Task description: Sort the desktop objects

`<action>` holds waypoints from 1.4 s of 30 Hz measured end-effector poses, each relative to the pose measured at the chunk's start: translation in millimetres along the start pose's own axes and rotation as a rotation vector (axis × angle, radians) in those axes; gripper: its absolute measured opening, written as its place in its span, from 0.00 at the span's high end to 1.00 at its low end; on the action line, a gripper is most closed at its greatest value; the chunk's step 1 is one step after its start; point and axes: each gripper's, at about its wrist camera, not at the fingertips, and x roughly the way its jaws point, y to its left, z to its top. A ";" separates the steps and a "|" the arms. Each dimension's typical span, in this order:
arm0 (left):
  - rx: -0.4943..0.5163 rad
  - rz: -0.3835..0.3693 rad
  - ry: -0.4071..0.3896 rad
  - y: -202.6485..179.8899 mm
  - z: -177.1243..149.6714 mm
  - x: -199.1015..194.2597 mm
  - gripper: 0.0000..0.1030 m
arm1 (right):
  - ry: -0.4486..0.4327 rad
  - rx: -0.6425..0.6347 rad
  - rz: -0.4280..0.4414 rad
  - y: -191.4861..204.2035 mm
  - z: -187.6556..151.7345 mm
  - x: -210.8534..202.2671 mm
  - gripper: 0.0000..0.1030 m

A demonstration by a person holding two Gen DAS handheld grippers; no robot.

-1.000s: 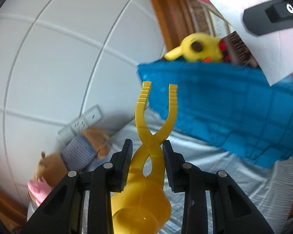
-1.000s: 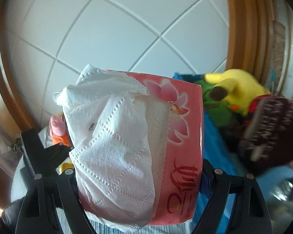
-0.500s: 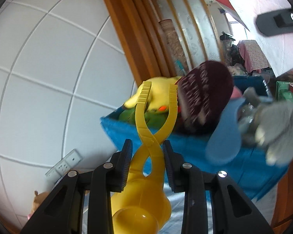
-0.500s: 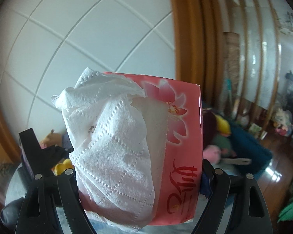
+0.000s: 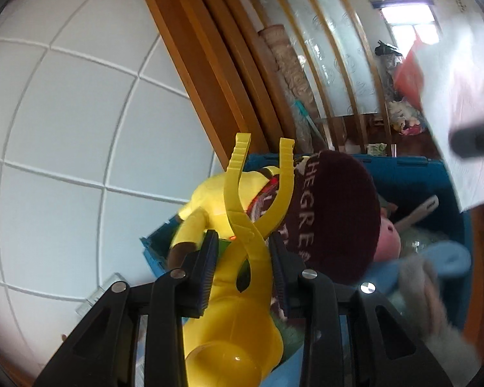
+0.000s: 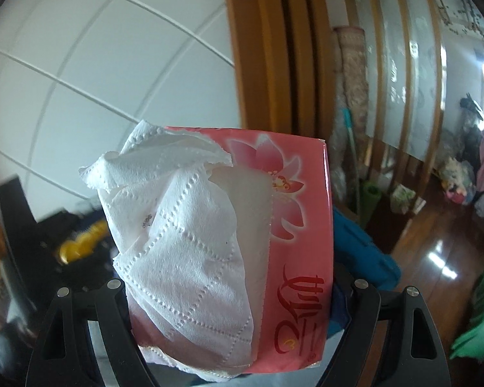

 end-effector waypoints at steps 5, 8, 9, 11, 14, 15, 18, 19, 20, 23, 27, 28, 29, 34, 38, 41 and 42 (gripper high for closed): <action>0.000 0.080 -0.030 -8.3 14.9 2.4 0.00 | 0.088 0.060 0.012 -37.9 1.4 43.2 0.11; -0.007 0.102 -0.071 -10.5 22.4 -4.9 0.00 | 0.084 0.089 0.051 -50.1 0.2 47.7 0.11; -0.009 0.112 -0.072 -10.2 22.6 -7.8 0.00 | 0.078 0.095 0.066 -50.3 0.8 45.7 0.10; -0.013 0.134 -0.074 -9.7 23.0 -13.6 0.00 | 0.052 0.094 0.087 -51.4 4.1 37.5 0.09; -0.020 0.166 -0.077 -9.0 23.5 -22.4 0.00 | 0.009 0.085 0.116 -50.7 9.2 23.6 0.07; -0.025 0.171 -0.082 -9.2 23.2 -25.3 0.00 | -0.007 0.077 0.124 -48.4 10.9 18.0 0.07; -0.052 0.210 -0.089 -3.2 10.1 -49.3 0.00 | -0.065 0.057 0.172 -25.1 8.4 -9.8 0.01; -0.061 0.224 -0.091 -1.1 5.6 -57.4 0.00 | -0.085 0.051 0.192 -18.8 5.7 -18.1 0.01; -0.081 0.249 -0.087 3.2 -4.1 -68.1 0.00 | -0.102 0.045 0.209 -11.4 1.4 -25.6 0.01; -0.140 0.324 -0.076 15.9 -33.1 -100.0 0.00 | -0.140 0.007 0.270 15.6 -14.3 -48.1 0.01; -0.220 0.424 -0.060 32.8 -71.7 -142.5 0.00 | -0.178 -0.037 0.348 58.5 -39.5 -77.9 0.00; -0.240 0.449 -0.057 37.1 -81.4 -153.2 0.00 | -0.181 -0.054 0.376 71.4 -48.1 -84.5 0.00; -0.260 0.474 -0.053 41.3 -91.1 -163.8 0.00 | -0.182 -0.077 0.398 85.1 -57.8 -90.2 0.00; -0.360 0.599 -0.032 62.4 -139.4 -216.8 0.00 | -0.194 -0.177 0.473 149.2 -112.8 -118.4 0.00; -0.382 0.631 0.023 61.8 -166.7 -237.8 0.00 | -0.174 -0.210 0.526 184.6 -148.9 -136.0 0.00; -0.373 0.638 0.044 51.8 -175.4 -250.5 0.00 | -0.144 -0.223 0.520 194.0 -172.8 -145.3 0.00; -0.363 0.644 0.048 47.5 -175.9 -253.1 0.00 | -0.136 -0.225 0.519 194.2 -178.2 -149.0 0.00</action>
